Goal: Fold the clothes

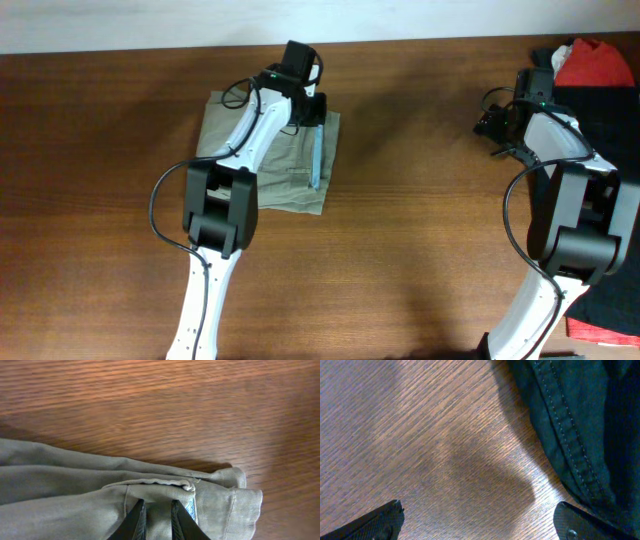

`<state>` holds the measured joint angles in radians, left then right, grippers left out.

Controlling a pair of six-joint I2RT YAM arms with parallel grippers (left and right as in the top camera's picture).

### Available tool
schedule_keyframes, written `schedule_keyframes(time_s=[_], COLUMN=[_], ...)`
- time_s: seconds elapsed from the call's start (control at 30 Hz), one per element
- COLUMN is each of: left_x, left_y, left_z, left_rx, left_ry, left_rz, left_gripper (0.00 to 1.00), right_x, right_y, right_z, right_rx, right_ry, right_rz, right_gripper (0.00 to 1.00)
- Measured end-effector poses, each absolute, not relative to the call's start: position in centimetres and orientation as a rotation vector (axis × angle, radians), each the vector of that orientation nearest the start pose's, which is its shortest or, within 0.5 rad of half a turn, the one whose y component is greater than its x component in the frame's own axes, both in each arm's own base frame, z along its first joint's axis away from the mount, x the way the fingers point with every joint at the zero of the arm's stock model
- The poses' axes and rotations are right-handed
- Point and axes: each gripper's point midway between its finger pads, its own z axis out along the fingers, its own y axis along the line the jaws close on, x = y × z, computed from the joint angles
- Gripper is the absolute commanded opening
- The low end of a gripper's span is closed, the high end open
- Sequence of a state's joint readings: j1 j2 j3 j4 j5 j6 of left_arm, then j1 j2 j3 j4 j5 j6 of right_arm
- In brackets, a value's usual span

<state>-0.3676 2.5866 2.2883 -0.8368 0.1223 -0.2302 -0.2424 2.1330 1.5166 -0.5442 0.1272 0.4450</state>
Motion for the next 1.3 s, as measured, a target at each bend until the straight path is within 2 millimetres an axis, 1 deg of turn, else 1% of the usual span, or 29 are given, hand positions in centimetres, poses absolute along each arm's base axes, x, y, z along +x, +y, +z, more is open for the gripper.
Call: schedule_keyframes(time_s=[0.07,0.1,0.13,0.17,0.23,0.27,0.3,0.33,0.37,0.4,0.47,0.5,0.53,0.57,0.6,0.63,0.67,0.7,0.73,0.8,0.93,0.97,1.0,1.1,1.13,1.17,1.2,1.23,1.3], left_x=[54.3,53.9,53.0,52.4,50.0,48.7,46.8,45.3,44.1,43.0,41.7,40.7,40.3,40.0,39.7,39.5,39.8,39.8,39.3,38.7,38.0,37.8,37.5,36.6,36.5,36.6,37.2,38.9,40.4], left_y=[-24.2,-24.3,-24.3,-24.2,-23.1,-22.4,-21.4,-20.6,-20.1,-19.6,-19.0,-18.6,-18.4,-18.3,-18.2,-18.0,-18.3,-18.7,-19.2,-20.3,-21.9,-22.4,-22.9,-24.3,-24.4,-24.4,-24.5,-24.6,-23.8], left_z=[2.1,2.8,3.2,4.4,7.0,8.7,10.4,11.6,12.2,12.2,11.5,10.7,10.1,9.0,7.8,6.0,4.9,3.7,2.4,1.0,0.5,0.5,0.6,0.8,1.3,1.9,3.0,4.9,6.6], left_rx=[0.244,0.246,0.251,0.252,0.283,0.299,0.310,0.320,0.335,0.354,0.390,0.408,0.413,0.418,0.430,0.435,0.435,0.440,0.440,0.445,0.464,0.478,0.495,0.541,0.546,0.546,0.547,0.545,0.530], left_ry=[2.762,2.776,2.812,2.829,2.894,2.921,2.971,3.008,3.043,3.088,3.148,3.196,3.218,3.244,3.260,3.280,3.266,3.259,3.275,3.279,3.259,3.249,3.245,3.247,3.253,3.252,3.236,3.171,3.122], left_rz=[-0.337,-0.338,-0.329,-0.329,-0.291,-0.269,-0.239,-0.217,-0.197,-0.173,-0.144,-0.124,-0.116,-0.105,-0.097,-0.086,-0.107,-0.137,-0.191,-0.285,-0.400,-0.420,-0.431,-0.461,-0.460,-0.459,-0.447,-0.427,-0.370], left_gripper=[0.26,0.30,0.35,0.36,0.37,0.36,0.36,0.36,0.36,0.36,0.35,0.35,0.28,0.24,0.22,0.17,0.14,0.13,0.13,0.13,0.11,0.05,0.01,0.02,0.18,0.49,0.79,0.99,0.99], right_x=[47.3,47.3,47.3,47.3,47.4,47.3,47.3,47.3,47.3,47.3,47.3,47.3,47.3,47.3,47.3,47.3,47.4,47.3,47.4,47.3,47.3,47.3,47.3,47.3,47.3,47.3,47.3,47.3,47.3], right_y=[-13.9,-13.9,-13.9,-13.9,-14.0,-14.0,-14.0,-13.9,-13.9,-13.9,-13.9,-13.9,-13.9,-13.9,-13.9,-13.9,-14.0,-13.9,-14.0,-14.0,-13.9,-13.9,-13.9,-13.9,-14.0,-13.9,-13.9,-13.9,-13.9], right_z=[2.0,2.0,2.0,2.0,2.0,2.0,2.0,2.0,2.0,2.0,2.0,2.0,2.0,2.0,2.0,2.0,2.0,2.0,2.0,2.0,2.0,2.0,2.0,2.0,2.0,2.0,2.0,2.0,2.0], right_rx=[0.951,0.951,0.951,0.950,0.951,0.951,0.951,0.951,0.950,0.951,0.951,0.951,0.950,0.950,0.951,0.951,0.951,0.950,0.950,0.950,0.951,0.951,0.951,0.951,0.951,0.951,0.951,0.950,0.951], right_ry=[2.547,2.548,2.548,2.547,2.546,2.548,2.548,2.548,2.548,2.548,2.547,2.547,2.548,2.547,2.548,2.548,2.546,2.547,2.546,2.546,2.548,2.548,2.547,2.548,2.547,2.548,2.548,2.547,2.548], right_rz=[-0.115,-0.115,-0.115,-0.114,-0.115,-0.116,-0.116,-0.114,-0.115,-0.115,-0.115,-0.115,-0.115,-0.115,-0.115,-0.114,-0.115,-0.114,-0.115,-0.115,-0.115,-0.114,-0.115,-0.115,-0.115,-0.114,-0.115,-0.114,-0.115], right_gripper=[0.99,0.98,0.99,0.99,0.99,0.99,0.99,0.99,0.99,0.99,0.99,0.99,0.99,0.99,0.99,0.99,0.99,0.99,0.99,0.99,0.99,0.99,0.99,0.99,0.99,0.99,0.99,0.99,0.99])
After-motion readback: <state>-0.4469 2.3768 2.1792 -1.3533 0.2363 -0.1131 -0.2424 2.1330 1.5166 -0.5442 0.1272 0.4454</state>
